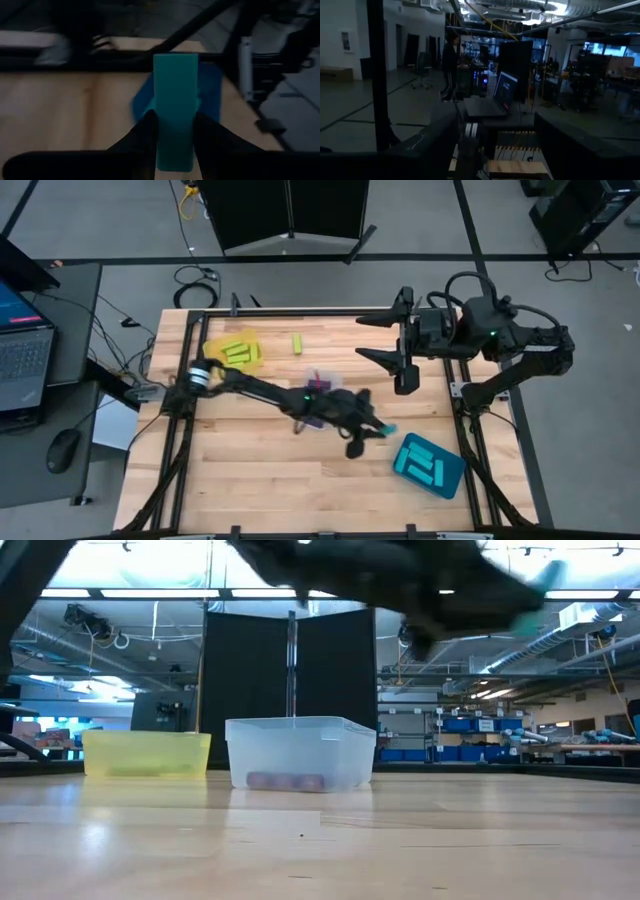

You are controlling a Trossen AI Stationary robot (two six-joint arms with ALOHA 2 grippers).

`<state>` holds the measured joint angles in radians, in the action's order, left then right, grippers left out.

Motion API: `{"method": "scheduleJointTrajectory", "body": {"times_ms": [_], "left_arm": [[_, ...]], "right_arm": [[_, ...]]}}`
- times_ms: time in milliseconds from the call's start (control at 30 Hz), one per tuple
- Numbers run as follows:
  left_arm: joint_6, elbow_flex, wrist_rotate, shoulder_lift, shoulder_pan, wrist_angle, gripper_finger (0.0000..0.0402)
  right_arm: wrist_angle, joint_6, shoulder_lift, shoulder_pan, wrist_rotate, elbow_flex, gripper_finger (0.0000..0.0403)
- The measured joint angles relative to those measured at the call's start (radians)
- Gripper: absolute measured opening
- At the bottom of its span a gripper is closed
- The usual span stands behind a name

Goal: Sort blocks
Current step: Put the blue block into the blue bin

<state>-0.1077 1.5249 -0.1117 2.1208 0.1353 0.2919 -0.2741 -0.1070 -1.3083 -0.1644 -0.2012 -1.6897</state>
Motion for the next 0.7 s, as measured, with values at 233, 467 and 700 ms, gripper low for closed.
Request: {"method": "scheduleJointTrajectory", "body": {"times_ms": [233,467,700], "left_arm": [[0.002,0.311,-0.1,0.239,0.03,-0.003,0.0101],[-0.026,0.517,-0.103,0.402,0.045,-0.058,0.0101],[0.0,0.592,-0.05,0.44,0.049,-0.154,0.0197]], "right_arm": [[-0.004,-0.018,-0.011,0.0,0.0,0.0,0.0269],[-0.013,-0.027,-0.022,0.0,0.0,0.001,0.027],[-0.033,-0.027,-0.023,0.0,0.009,0.001,0.0268]]}}
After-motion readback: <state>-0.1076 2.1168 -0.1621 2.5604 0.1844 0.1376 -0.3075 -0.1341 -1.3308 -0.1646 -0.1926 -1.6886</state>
